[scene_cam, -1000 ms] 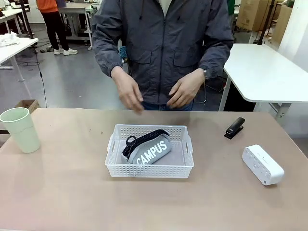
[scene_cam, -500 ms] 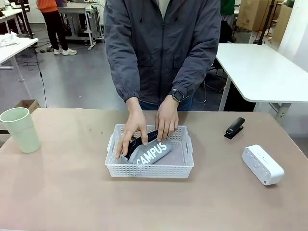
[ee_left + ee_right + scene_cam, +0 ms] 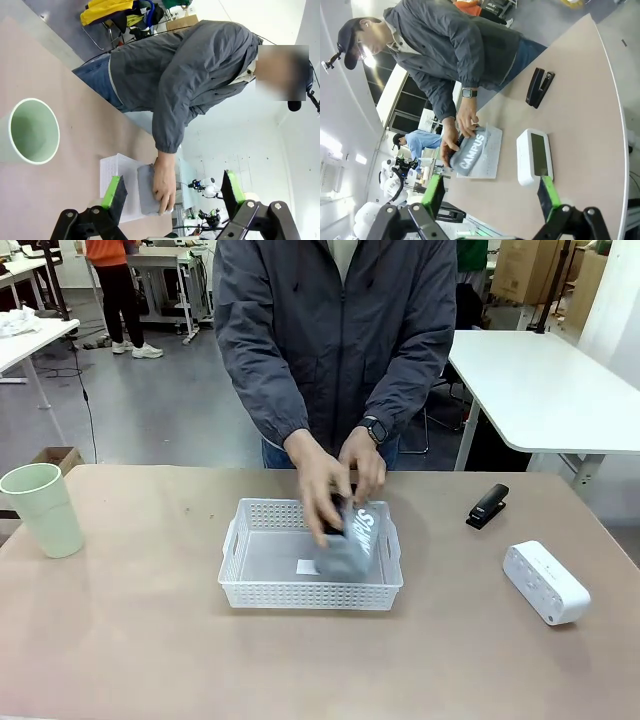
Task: Efficiently arrange items inside the basket to fit them all.
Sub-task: Pick up the Digital clock and place it inside the Organizing basket.
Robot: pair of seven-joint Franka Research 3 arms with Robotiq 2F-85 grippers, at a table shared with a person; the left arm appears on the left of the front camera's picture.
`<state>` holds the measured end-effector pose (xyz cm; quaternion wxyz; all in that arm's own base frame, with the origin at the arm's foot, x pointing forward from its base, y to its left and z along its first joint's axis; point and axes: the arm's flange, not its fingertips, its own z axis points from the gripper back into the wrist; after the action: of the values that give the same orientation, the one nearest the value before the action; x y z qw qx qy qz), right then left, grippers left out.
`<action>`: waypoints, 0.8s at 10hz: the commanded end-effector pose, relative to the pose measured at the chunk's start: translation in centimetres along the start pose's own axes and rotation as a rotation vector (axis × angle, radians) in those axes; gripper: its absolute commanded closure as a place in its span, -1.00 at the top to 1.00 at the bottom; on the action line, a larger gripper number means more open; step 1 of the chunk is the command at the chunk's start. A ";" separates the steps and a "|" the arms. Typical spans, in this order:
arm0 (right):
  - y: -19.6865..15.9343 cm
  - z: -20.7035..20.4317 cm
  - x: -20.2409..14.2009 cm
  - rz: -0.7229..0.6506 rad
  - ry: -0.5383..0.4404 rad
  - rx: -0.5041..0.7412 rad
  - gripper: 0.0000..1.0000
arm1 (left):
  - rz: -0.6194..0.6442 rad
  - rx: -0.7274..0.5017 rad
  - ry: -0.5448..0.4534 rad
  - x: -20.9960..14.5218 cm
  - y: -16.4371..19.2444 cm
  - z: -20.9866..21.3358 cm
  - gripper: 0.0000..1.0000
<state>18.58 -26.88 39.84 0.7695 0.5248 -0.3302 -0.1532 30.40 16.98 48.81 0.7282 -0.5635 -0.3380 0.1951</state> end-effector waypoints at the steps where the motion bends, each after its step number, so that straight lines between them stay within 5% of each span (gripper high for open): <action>1: 0.2 0.2 0.4 0.032 -0.017 0.016 1.00 | -0.017 -0.002 0.010 0.1 -0.2 0.0 1.00; 8: 0.2 0.2 0.4 0.032 -0.017 0.016 1.00 | -0.017 -0.002 0.010 0.1 -0.2 0.0 1.00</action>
<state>18.45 -26.99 40.00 0.7697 0.5244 -0.3311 -0.1515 30.31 16.87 48.81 0.7333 -0.5597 -0.3339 0.1938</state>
